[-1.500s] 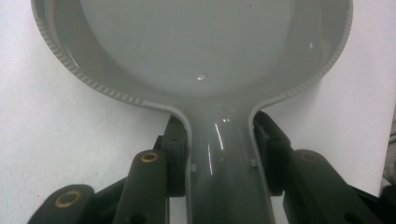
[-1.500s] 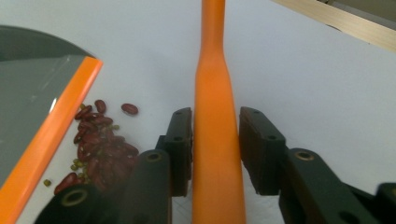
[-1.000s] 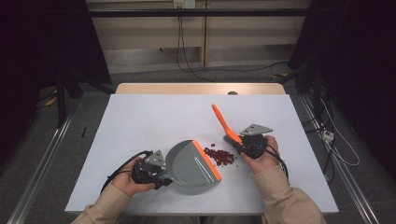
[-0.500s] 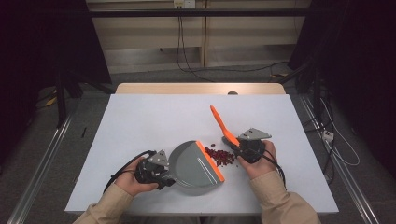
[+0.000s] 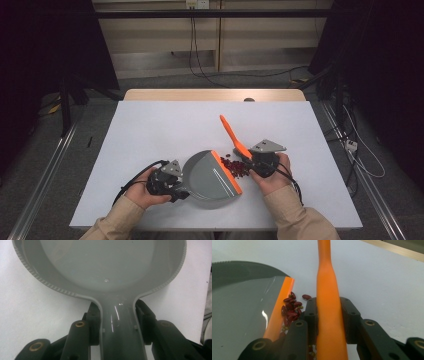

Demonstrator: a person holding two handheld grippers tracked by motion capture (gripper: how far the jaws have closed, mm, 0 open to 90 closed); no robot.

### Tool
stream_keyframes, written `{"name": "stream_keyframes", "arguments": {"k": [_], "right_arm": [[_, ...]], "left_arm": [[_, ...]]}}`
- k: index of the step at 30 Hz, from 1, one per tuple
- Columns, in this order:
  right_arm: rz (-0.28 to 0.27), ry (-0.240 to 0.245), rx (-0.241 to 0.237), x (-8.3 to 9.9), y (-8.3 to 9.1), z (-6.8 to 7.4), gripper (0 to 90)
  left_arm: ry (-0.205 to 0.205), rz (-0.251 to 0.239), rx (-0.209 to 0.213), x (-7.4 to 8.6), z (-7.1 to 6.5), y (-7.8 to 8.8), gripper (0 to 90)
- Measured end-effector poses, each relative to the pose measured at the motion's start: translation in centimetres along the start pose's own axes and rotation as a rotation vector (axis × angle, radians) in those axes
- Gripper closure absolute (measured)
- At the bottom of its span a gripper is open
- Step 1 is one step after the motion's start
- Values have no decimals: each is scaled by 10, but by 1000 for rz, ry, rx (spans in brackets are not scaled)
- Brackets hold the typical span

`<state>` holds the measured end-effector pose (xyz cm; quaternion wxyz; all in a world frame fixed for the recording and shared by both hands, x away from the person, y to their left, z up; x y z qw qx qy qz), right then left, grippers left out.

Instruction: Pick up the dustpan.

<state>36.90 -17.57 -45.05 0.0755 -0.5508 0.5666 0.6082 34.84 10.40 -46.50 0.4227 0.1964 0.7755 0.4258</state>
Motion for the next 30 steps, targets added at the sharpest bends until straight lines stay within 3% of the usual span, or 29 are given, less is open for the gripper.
{"name": "stream_keyframes", "arguments": {"k": [30], "right_arm": [[-48, -28, -42, -15, -8, 27, 708]], "left_arm": [[23, -22, 5, -3, -1, -4, 633]]}}
Point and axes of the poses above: each handheld gripper's, and its own axes: y roughly backward along the jaws, x roughly out of its underside, z roughly to its left, the point moved 4 cm from there along -y, roughly forward along the jaws, and after that the axes turned 15 degrees about y, right-handed, at the moved point
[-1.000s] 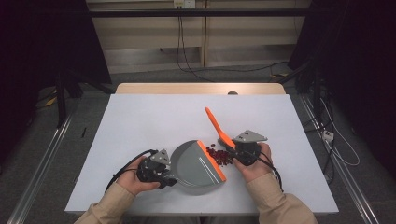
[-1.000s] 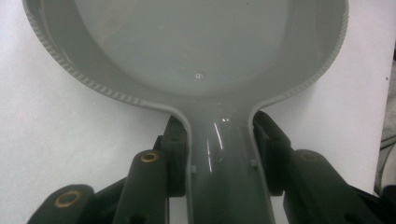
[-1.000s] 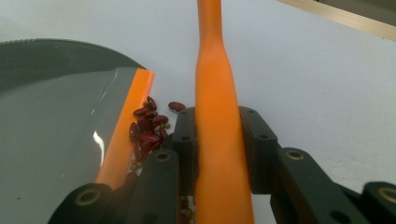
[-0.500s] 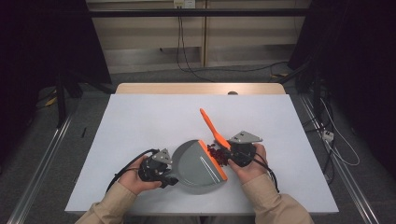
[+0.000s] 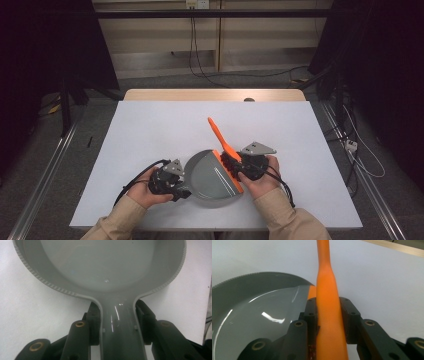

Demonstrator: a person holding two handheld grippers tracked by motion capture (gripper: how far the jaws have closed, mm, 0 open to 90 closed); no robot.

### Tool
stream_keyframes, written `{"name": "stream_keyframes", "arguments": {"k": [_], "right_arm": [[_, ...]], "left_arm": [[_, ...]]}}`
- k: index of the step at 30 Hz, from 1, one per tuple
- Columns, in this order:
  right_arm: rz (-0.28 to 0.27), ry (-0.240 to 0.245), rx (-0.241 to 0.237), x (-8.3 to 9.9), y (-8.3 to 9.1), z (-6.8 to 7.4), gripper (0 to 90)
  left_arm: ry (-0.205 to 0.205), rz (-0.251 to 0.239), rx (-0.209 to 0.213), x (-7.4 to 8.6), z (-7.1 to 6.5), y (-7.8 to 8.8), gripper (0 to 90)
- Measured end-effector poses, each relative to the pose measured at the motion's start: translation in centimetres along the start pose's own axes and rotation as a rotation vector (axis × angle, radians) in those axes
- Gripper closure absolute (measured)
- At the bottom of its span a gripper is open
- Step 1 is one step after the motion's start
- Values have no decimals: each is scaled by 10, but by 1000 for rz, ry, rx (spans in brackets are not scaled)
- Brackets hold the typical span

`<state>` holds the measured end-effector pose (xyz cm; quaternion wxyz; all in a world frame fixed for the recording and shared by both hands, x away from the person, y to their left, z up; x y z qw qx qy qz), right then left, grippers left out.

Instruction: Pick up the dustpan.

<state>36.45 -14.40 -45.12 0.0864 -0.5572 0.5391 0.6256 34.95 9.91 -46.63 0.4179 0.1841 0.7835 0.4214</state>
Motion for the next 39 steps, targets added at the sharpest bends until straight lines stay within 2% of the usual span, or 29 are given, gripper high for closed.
{"name": "stream_keyframes", "arguments": {"k": [3, 5, 8, 10, 12, 14, 15, 17, 24, 26, 29, 31, 36, 38, 39], "right_arm": [[-6, 5, -6, -2, -1, 5, 708], [-21, -10, -24, -3, -1, 9, 709], [-29, 18, -28, -7, -2, 17, 708], [-56, 8, -44, -12, -1, 20, 710], [-81, -7, -84, -18, 0, 25, 711], [-94, 10, -94, -23, -1, 30, 711], [-104, 9, -97, -25, -1, 30, 711], [-137, -24, -108, -28, 0, 26, 711], [-138, -28, -40, -28, 6, -3, 711], [-126, -5, -2, -24, 7, -12, 711], [-105, -2, 40, -13, 7, -24, 711], [-89, -7, 59, -6, 6, -30, 711], [-50, 9, 105, 12, 4, -34, 711], [-62, -15, 92, 16, 6, -28, 711], [-56, -10, 89, 16, 7, -25, 711]], "left_arm": [[2, 1, 3, 0, 0, 1, 633], [9, -2, 4, 0, 0, 0, 633], [7, 1, 2, 0, 1, 1, 633], [11, -2, 2, 1, 1, 1, 634], [12, -2, 4, 1, 1, 1, 633], [16, -4, 8, 1, 1, 2, 633], [17, -4, 6, 2, 1, 2, 634], [18, -4, -1, 2, 2, 2, 634], [17, 0, 6, 3, 3, 2, 634], [10, 7, 7, 4, 2, 2, 634], [7, 12, 23, 4, 0, 3, 633], [1, 8, 18, 4, -2, 3, 632], [-1, 23, 4, 4, -6, -1, 632], [4, 20, 1, 2, -8, -4, 633], [10, 18, 0, 0, -9, -4, 633]]}}
Point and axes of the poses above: each handheld gripper's, and its own axes: y roughly backward along the jaws, x roughly out of its underside, z roughly to its left, the point moved 4 cm from there along -y, roughly forward along the jaws, and after that the axes turned 15 degrees about y, right-handed, at the moved point
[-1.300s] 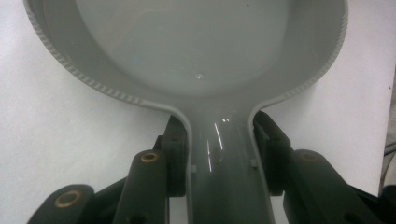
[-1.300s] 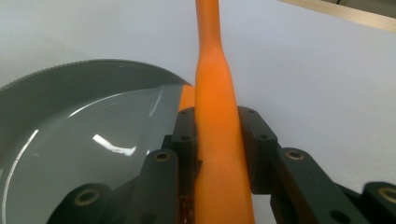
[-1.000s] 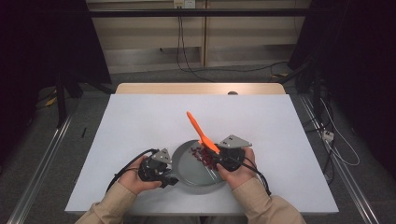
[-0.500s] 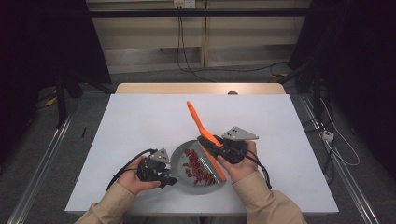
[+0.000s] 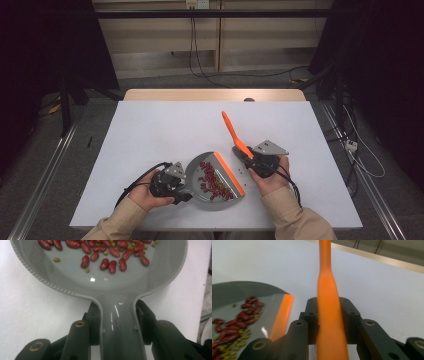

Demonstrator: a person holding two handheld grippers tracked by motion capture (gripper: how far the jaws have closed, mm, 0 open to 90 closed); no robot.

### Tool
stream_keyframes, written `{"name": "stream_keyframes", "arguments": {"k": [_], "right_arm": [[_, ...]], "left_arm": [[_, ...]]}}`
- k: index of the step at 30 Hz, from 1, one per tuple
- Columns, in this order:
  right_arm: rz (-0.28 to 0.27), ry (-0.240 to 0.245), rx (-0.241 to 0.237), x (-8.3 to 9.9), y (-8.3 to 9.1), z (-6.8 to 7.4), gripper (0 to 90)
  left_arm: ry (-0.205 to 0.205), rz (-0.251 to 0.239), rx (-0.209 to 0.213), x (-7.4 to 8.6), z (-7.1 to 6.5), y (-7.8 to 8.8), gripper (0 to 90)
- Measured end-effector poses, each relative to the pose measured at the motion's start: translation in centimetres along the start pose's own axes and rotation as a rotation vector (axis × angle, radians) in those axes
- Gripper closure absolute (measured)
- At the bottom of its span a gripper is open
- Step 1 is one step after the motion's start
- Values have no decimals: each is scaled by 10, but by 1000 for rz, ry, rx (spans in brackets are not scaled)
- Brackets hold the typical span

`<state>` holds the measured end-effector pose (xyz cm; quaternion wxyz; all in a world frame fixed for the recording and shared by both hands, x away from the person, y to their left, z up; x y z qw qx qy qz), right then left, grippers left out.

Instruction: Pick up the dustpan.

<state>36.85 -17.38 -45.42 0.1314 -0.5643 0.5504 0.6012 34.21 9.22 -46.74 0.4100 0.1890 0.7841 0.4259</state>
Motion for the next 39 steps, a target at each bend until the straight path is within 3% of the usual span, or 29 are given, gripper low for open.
{"name": "stream_keyframes", "arguments": {"k": [1, 3, 6, 9, 11, 16, 20, 21, 22, 24, 25, 26, 30, 33, 34, 35, 36, 39], "right_arm": [[-3, -15, -9, 0, 1, 4, 710], [-15, -23, -10, 0, 3, 12, 709], [-35, -59, -62, -4, 4, 25, 709], [-58, -17, -62, -11, 4, 34, 710], [-82, -47, -85, -17, 4, 35, 711], [-121, -37, -95, -24, 2, 32, 710], [-118, -42, -65, -23, 3, 18, 710], [-115, -42, -52, -22, 2, 13, 710], [-110, -40, -37, -20, 2, 9, 710], [-91, -48, -18, -15, -1, 2, 710], [-78, -45, -7, -12, -3, 0, 710], [-69, -45, -5, -10, -5, -1, 710], [-56, -40, -25, -6, -10, 7, 710], [-55, -11, -45, -10, -11, 18, 709], [-54, -5, -47, -11, -11, 22, 709], [-56, -1, -53, -12, -11, 25, 708], [-60, 1, -65, -13, -11, 28, 708], [-66, 26, -72, -16, -11, 35, 707]], "left_arm": [[-7, 5, -3, -2, 0, -1, 633], [17, -6, -5, -5, -4, -5, 634], [31, -8, -10, -9, -7, -8, 634], [41, -9, -10, -8, -5, -8, 635], [61, -22, -6, -9, -5, -9, 636], [66, -27, -16, -8, -2, -7, 635], [66, -24, -29, -7, 3, -3, 635], [86, -38, -23, -7, 3, -3, 635], [48, -10, -33, -6, 6, -1, 635], [92, -37, -27, -6, 5, -3, 634], [76, -24, -32, -5, 7, -3, 634], [86, -31, -28, -6, 6, -3, 634], [93, -39, -26, -6, 6, -4, 634], [64, -16, -38, -6, 8, -3, 634], [82, -29, -35, -7, 7, -3, 634], [68, -22, -37, -7, 8, -3, 634], [100, -42, -33, -7, 6, -4, 634], [109, -49, -33, -7, 6, -4, 635]]}}
Point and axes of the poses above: each handheld gripper's, and its own axes: y roughly backward along the jaws, x roughly out of its underside, z roughly to its left, the point moved 4 cm from there along -y, roughly forward along the jaws, and after that the axes turned 15 degrees about y, right-handed, at the moved point
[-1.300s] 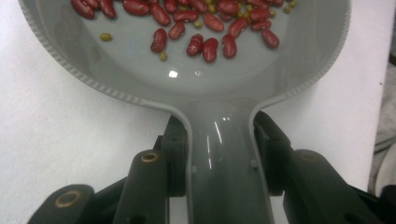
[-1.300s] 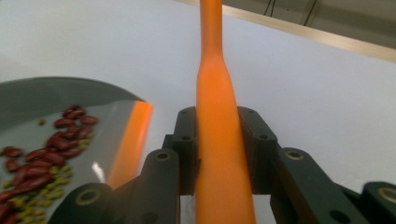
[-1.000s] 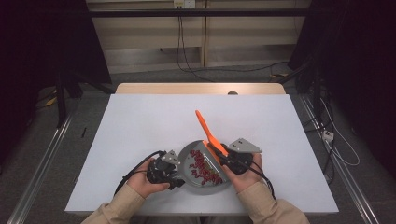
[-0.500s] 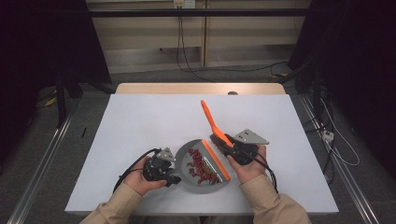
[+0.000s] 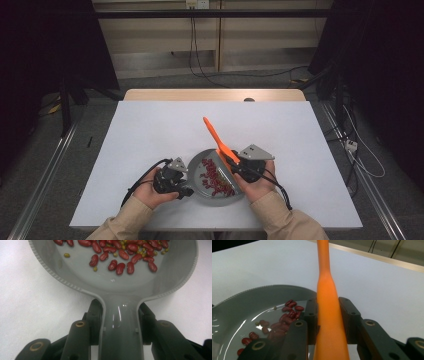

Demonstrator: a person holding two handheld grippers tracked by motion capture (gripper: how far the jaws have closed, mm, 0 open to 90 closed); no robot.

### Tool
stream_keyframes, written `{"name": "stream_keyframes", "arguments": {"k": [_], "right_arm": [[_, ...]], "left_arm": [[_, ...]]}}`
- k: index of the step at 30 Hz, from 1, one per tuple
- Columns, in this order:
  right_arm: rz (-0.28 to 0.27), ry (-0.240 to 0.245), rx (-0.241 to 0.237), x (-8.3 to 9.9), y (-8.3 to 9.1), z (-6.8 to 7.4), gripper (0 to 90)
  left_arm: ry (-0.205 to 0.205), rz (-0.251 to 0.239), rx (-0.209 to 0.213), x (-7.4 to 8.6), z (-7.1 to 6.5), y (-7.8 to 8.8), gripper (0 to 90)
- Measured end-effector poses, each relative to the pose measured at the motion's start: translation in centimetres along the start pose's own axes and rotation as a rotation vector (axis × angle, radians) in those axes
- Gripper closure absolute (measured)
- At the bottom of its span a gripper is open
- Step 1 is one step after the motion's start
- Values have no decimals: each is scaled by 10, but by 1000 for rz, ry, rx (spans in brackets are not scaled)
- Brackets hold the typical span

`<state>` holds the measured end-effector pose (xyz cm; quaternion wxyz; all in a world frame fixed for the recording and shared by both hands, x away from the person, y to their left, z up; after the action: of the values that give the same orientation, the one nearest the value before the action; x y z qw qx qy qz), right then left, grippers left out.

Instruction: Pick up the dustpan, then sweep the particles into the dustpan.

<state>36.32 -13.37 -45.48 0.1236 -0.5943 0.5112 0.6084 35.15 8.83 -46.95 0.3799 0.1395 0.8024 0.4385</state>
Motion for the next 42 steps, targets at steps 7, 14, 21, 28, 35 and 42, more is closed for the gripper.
{"name": "stream_keyframes", "arguments": {"k": [7, 14, 21, 28, 35, 42], "right_arm": [[-47, -11, -54, -10, -1, 11, 709], [-74, -33, -45, -14, 1, 1, 709], [-61, -60, 2, -6, 4, -24, 708], [-33, -91, 12, 2, 5, -34, 709], [-18, -89, 14, 2, 6, -37, 709], [78, -86, -36, 2, 10, -42, 700]], "left_arm": [[-2, -3, -2, 0, 0, 0, 634], [-9, 1, -1, 1, 1, 1, 634], [2, -3, 1, 0, 2, 0, 633], [-45, -9, -31, -1, 0, -1, 599], [-65, 22, -44, -3, 0, -2, 599], [-80, 37, -46, -4, 2, -1, 635]]}}
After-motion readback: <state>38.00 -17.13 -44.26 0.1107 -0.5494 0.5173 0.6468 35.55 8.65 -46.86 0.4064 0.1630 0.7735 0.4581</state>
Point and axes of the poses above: each handheld gripper's, and its own axes: y roughly backward along the jaws, x roughly out of its underside, z roughly to its left, the point moved 4 cm from there along -y, roughly forward along the jaws, and after that the axes turned 15 degrees about y, right-handed, at the moved point
